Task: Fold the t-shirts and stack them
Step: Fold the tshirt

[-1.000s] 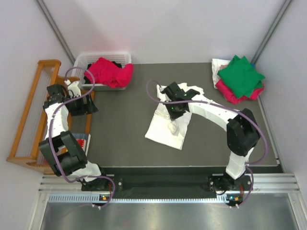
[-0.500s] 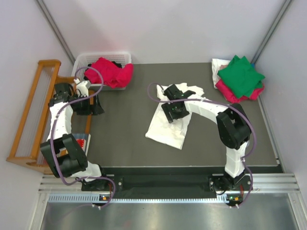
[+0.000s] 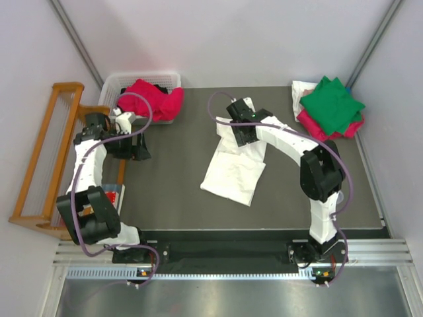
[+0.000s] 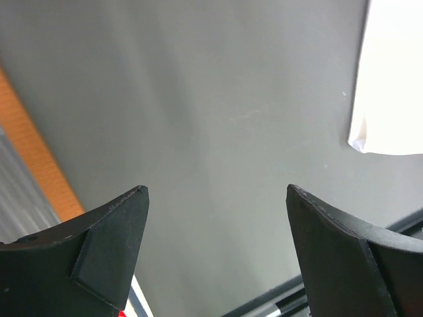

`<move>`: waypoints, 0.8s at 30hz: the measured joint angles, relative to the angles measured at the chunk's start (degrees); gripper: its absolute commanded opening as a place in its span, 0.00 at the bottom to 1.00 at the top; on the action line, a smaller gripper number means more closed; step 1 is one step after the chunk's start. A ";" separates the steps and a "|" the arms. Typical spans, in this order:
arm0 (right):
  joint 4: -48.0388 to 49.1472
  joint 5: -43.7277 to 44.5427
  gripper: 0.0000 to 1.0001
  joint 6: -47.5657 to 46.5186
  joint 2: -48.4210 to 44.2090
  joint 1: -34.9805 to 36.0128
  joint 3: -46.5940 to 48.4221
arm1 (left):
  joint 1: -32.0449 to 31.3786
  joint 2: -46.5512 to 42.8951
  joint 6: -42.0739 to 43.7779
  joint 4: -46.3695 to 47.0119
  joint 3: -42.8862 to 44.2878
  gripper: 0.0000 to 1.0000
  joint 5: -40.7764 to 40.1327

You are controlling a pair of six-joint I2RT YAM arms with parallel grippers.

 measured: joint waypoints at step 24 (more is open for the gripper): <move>5.81 -17.59 0.73 23.37 -33.27 17.62 -46.80 | -31.67 11.69 -5.79 6.25 -5.01 0.93 0.35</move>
